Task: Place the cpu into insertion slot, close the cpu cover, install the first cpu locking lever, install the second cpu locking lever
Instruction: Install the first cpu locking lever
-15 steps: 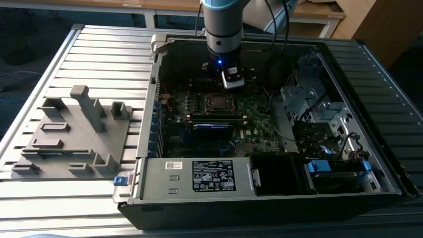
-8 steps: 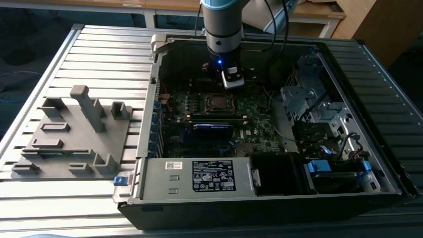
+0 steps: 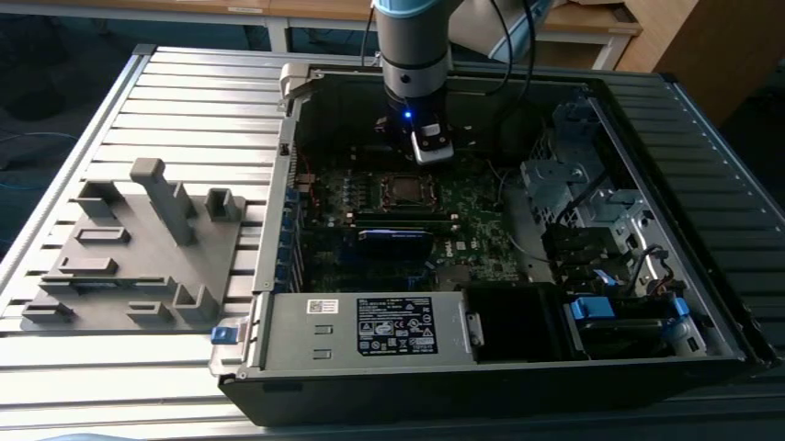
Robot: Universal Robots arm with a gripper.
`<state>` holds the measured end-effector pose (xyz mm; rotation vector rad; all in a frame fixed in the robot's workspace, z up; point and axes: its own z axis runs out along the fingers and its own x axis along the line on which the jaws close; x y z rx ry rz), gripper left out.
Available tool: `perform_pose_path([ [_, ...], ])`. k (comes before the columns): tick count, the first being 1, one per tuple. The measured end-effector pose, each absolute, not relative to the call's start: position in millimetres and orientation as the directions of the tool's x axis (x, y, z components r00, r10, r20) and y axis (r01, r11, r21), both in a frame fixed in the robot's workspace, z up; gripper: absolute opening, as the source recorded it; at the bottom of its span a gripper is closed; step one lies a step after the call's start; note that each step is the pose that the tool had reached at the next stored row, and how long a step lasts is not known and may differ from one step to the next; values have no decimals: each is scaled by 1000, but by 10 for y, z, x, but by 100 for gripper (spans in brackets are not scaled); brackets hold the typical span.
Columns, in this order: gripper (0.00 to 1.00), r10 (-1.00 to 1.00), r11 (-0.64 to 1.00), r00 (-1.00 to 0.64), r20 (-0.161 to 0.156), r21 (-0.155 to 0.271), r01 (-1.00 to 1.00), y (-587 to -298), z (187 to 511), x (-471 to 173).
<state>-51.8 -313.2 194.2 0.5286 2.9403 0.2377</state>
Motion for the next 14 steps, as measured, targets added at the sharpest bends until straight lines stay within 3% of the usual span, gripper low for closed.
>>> perform_pose_path([
  [14,11,362,923,-925,-114,181,340,-3081,1961,-527],
])
